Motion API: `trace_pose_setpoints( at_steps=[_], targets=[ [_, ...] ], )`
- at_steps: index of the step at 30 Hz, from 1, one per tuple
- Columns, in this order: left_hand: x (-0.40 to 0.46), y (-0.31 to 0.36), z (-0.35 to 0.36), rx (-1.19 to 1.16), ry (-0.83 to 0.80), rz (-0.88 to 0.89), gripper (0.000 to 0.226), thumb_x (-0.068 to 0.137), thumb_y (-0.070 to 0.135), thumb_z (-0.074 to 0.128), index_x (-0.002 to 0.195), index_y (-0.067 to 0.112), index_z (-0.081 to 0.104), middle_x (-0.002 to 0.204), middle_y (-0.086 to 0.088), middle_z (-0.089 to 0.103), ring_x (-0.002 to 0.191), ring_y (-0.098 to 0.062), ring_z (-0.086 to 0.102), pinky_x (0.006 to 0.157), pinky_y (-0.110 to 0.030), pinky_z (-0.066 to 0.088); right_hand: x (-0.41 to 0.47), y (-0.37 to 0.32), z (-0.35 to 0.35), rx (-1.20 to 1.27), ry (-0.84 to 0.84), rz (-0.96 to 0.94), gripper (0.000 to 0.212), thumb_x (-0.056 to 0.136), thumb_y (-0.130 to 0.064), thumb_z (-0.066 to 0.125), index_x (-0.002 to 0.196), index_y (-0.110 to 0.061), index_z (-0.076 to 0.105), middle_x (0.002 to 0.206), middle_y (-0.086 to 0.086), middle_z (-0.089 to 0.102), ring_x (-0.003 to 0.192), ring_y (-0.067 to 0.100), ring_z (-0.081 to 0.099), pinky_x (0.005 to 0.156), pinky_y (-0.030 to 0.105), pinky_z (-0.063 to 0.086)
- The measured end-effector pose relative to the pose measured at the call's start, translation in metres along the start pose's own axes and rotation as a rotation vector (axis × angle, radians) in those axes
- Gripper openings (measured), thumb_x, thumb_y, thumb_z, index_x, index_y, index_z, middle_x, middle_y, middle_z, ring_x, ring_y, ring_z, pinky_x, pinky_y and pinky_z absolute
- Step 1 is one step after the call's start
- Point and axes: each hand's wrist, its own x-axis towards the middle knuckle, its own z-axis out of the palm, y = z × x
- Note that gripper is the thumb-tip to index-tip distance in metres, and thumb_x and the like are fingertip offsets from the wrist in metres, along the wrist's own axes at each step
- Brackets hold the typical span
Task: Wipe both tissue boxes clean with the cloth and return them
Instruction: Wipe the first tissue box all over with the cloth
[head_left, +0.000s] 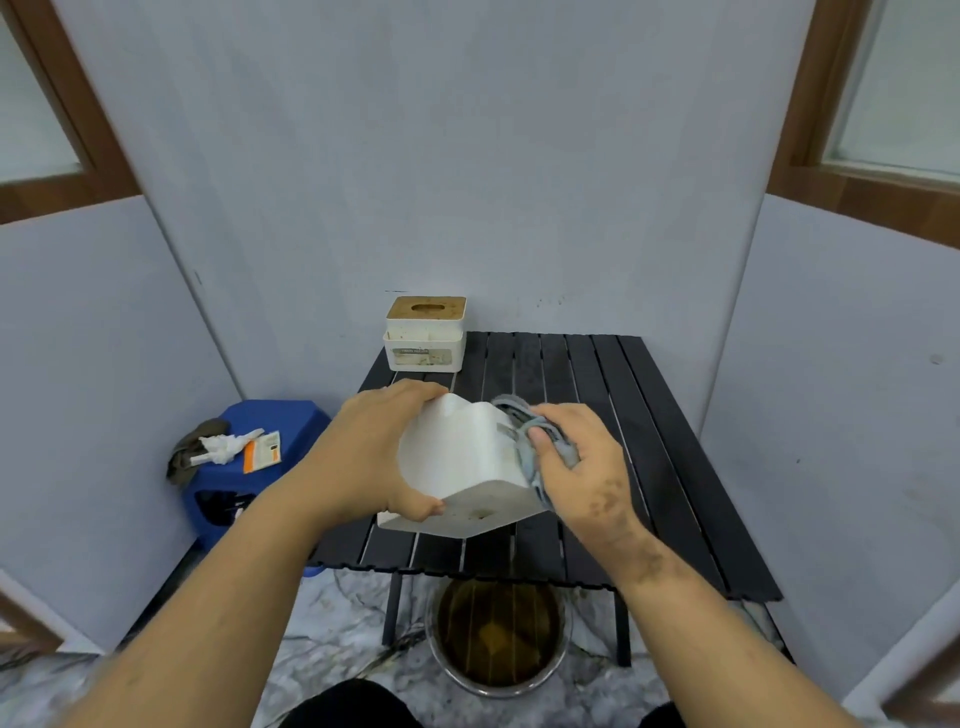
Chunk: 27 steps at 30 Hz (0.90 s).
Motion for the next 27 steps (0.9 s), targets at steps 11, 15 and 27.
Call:
trace_pose_setpoints(
  at_steps=[11, 15, 27],
  targets=[
    [-0.010, 0.012, 0.003, -0.016, 0.031, 0.062, 0.106, 0.061, 0.049, 0.090, 0.149, 0.038, 0.032, 0.146, 0.022, 0.039, 0.120, -0.001, 0.040, 0.105, -0.030, 0.041, 0.011, -0.012, -0.003, 0.065, -0.042, 0.041, 0.018, 0.094, -0.014, 0.063, 0.107, -0.026, 0.068, 0.106, -0.009, 0.066, 0.101, 0.007, 0.063, 0.095, 0.034, 0.053],
    [-0.014, 0.019, 0.007, -0.022, 0.011, 0.098, 0.110, 0.064, 0.046, 0.089, 0.153, 0.039, 0.026, 0.154, 0.023, 0.032, 0.133, -0.005, 0.038, 0.109, -0.029, 0.038, 0.014, -0.005, -0.016, -0.002, -0.094, 0.226, 0.012, 0.093, -0.018, 0.065, 0.101, -0.027, 0.070, 0.103, -0.011, 0.068, 0.095, 0.004, 0.064, 0.093, 0.033, 0.055],
    [-0.063, 0.014, 0.052, 0.086, 0.186, 0.294, 0.102, 0.071, 0.052, 0.077, 0.156, 0.023, 0.029, 0.156, 0.011, 0.030, 0.142, -0.004, 0.030, 0.116, -0.017, 0.025, 0.002, -0.025, -0.036, 0.245, -0.067, 0.270, 0.020, 0.091, -0.010, 0.067, 0.092, -0.029, 0.074, 0.088, -0.013, 0.074, 0.087, 0.008, 0.071, 0.075, 0.021, 0.058]
  ],
)
